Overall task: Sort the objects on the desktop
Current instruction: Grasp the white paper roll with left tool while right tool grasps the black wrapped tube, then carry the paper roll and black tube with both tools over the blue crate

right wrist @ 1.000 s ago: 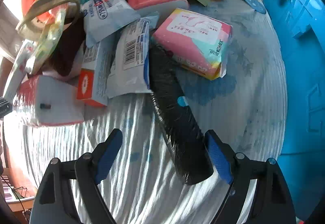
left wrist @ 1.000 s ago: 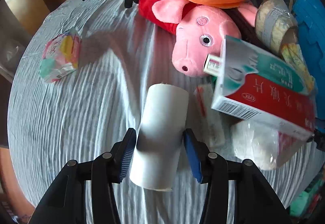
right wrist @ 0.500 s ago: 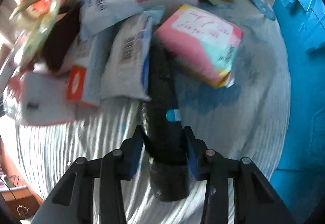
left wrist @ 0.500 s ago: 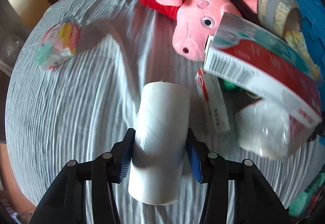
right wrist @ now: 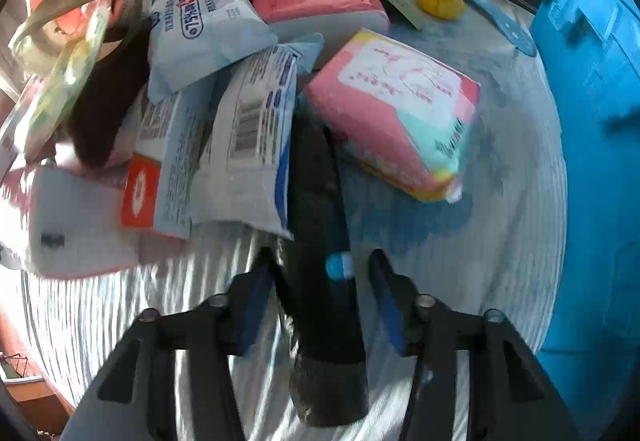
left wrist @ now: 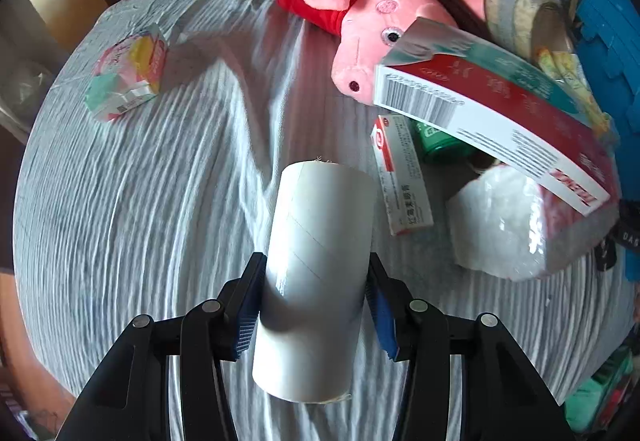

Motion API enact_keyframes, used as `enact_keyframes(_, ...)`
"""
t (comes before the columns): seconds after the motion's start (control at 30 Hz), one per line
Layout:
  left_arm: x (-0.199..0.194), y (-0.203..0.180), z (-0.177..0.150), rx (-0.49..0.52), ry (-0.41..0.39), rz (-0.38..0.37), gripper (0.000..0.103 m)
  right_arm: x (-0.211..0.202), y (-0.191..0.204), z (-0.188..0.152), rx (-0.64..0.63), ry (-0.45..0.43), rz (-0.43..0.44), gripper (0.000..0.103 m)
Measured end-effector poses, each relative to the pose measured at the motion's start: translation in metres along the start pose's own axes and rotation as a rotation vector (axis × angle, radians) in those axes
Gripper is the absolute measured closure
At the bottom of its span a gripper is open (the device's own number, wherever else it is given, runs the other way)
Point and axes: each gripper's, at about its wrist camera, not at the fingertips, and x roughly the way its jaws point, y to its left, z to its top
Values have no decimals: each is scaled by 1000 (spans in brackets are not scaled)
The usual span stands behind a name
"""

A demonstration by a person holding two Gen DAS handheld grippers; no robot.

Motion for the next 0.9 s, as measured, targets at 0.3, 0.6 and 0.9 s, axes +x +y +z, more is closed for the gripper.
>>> enact_keyframes(0.3,-37,-48,-9,-10,-105,1,55,-40,2,-15,-45,-65,70,68)
enact_keyframes(0.6,-90,-94,-10,57,-246,-48,55,-120,18,-3,-76,-195,98,68)
enact_keyframes(0.9,-151,-117,8,149,-368,-69,55,-205,52,15,-121,-319,97,68)
